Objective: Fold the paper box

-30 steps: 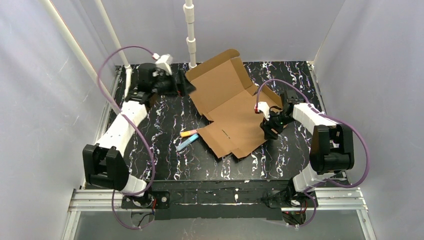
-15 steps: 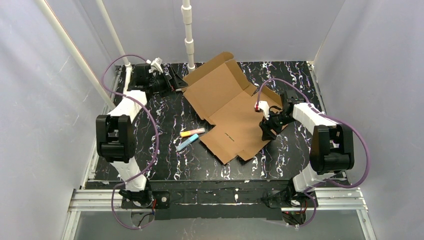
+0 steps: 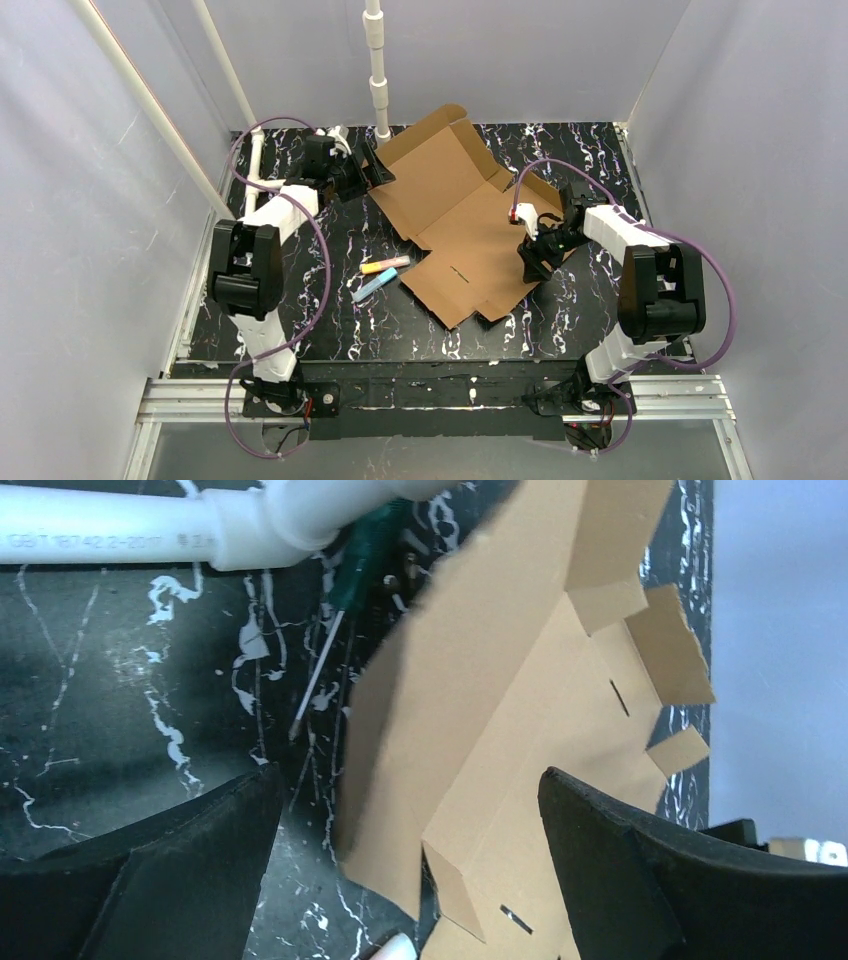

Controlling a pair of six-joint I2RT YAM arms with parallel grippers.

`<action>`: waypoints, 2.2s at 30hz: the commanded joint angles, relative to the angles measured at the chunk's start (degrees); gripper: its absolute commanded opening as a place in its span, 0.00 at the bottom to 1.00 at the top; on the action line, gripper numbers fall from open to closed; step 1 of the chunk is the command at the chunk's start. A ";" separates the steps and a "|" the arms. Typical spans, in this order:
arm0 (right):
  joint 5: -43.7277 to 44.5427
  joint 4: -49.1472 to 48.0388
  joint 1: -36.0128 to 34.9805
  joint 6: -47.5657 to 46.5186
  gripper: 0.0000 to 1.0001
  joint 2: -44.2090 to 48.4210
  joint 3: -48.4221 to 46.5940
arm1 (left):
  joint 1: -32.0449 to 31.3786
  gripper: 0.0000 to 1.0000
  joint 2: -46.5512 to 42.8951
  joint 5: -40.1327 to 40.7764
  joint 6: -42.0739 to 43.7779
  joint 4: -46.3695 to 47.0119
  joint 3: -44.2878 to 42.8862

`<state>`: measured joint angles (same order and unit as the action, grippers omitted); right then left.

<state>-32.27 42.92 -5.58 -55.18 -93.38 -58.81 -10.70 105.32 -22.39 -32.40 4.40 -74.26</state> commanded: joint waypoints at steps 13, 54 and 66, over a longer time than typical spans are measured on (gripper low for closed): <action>-0.35 -0.85 0.25 0.64 0.69 -1.63 -0.36 | -0.35 0.64 8.54 -2.45 -6.75 7.61 -4.05; -15.74 4.63 22.64 7.65 0.81 -0.80 -15.63 | -3.99 0.00 -25.75 -10.54 25.94 22.84 12.63; -16.00 -5.46 21.23 18.62 0.94 -11.55 -26.14 | -10.89 0.00 -25.23 -16.30 41.44 20.86 6.79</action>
<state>-45.82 39.83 16.29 -40.47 -101.03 -80.01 -19.22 81.38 -36.25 0.80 24.47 -62.92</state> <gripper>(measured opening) 0.942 0.021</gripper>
